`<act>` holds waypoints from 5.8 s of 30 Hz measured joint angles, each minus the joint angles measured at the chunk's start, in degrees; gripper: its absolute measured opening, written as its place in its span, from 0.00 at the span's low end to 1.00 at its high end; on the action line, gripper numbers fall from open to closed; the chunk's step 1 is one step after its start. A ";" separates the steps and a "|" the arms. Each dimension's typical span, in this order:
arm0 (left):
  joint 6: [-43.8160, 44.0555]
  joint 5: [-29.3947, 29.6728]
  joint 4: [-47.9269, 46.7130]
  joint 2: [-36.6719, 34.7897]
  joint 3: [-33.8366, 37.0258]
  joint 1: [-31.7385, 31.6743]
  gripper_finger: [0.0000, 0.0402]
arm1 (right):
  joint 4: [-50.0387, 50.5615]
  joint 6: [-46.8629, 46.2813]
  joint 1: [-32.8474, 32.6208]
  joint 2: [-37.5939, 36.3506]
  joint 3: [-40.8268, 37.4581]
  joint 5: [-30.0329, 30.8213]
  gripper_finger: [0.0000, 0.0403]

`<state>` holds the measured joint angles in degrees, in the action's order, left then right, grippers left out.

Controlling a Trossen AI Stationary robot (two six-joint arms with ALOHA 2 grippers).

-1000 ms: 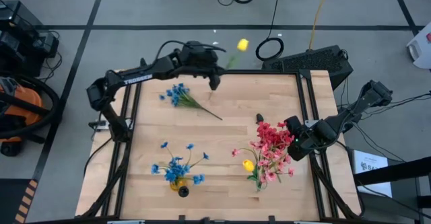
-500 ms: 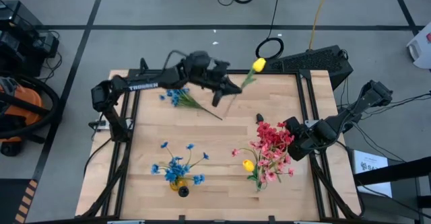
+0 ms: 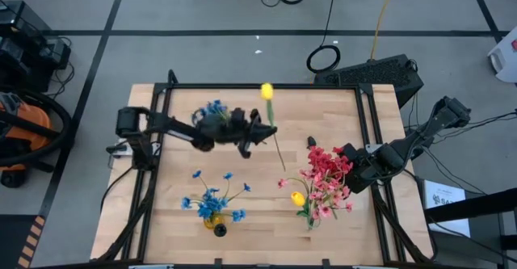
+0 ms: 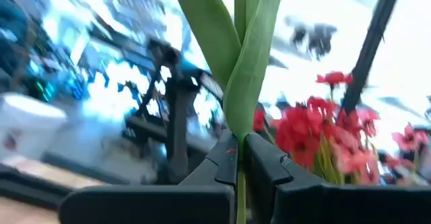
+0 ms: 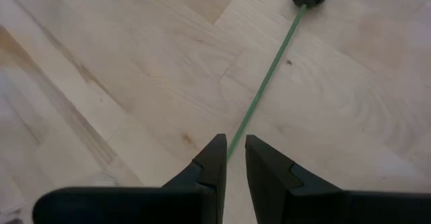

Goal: Sort flowers into vase by color
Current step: Put the yellow tulip into the transparent vase

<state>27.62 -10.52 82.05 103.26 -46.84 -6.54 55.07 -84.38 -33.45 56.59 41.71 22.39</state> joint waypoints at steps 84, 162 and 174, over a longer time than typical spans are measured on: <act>-19.64 -7.75 -42.25 16.44 -34.48 19.82 0.46 | -1.06 8.63 -0.01 0.01 0.00 -0.28 0.12; -29.17 6.88 -128.86 -13.45 -35.16 -4.18 0.46 | -36.50 28.03 9.48 7.97 0.86 5.54 0.29; -32.61 3.48 -121.46 -26.69 -16.49 -11.51 0.46 | -0.37 29.75 17.73 29.20 33.51 -5.99 0.42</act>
<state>-4.99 -7.04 -39.41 76.57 -63.33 -18.05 54.70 -54.63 -15.73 85.79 75.22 16.40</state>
